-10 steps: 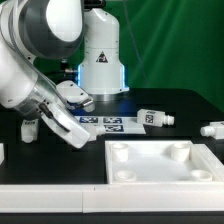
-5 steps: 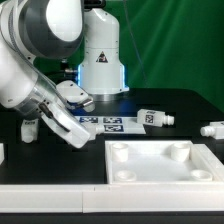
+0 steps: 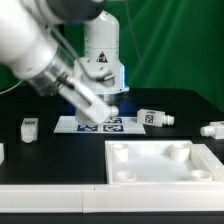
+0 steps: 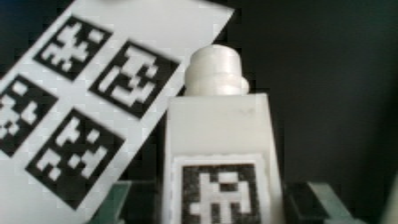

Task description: Assemble one leg

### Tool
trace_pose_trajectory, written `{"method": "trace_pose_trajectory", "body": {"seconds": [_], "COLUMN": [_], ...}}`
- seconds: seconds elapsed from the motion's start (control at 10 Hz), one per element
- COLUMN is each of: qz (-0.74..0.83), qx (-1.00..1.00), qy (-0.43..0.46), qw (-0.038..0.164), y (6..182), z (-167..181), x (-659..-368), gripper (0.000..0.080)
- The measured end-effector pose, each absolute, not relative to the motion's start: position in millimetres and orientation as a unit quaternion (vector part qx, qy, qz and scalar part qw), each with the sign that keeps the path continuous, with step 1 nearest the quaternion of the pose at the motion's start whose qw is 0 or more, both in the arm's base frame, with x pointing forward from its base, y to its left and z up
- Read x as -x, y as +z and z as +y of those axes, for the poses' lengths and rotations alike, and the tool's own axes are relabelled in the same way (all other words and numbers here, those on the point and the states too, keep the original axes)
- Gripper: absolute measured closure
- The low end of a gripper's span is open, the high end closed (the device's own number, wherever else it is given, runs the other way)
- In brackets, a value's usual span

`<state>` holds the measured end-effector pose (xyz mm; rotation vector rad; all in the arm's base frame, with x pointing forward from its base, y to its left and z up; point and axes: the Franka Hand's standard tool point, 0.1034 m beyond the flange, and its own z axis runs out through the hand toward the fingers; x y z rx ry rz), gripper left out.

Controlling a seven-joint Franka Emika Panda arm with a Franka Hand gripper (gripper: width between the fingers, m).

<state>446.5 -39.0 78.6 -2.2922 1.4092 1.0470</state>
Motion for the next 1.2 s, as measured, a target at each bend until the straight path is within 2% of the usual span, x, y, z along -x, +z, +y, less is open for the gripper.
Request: {"method": "trace_pose_trajectory", "body": {"seconds": [0.1, 0.3, 0.5, 0.6, 0.8, 0.9, 1.1, 1.2], "qz": [0.462, 0.453, 0.451, 0.454, 0.423, 0.391, 0.371, 0.369], "qx": [0.804, 0.819, 0.846, 0.862, 0.898, 0.919, 0.929, 0.929], "qy": [0.355, 0.336, 0.267, 0.217, 0.111, 0.050, 0.000, -0.028], "qw": [0.120, 0.107, 0.093, 0.068, 0.040, 0.022, 0.005, 0.008], "y": [100.7, 98.2, 99.3, 105.1, 132.1, 135.8, 130.7, 129.9], "z": [-32, -39, -30, -17, 38, 63, 85, 94], "x": [-459, -467, -479, -489, -520, -532, -529, -532], "gripper": [0.0515, 0.0515, 0.0515, 0.0515, 0.0515, 0.0515, 0.0515, 0.0515]}}
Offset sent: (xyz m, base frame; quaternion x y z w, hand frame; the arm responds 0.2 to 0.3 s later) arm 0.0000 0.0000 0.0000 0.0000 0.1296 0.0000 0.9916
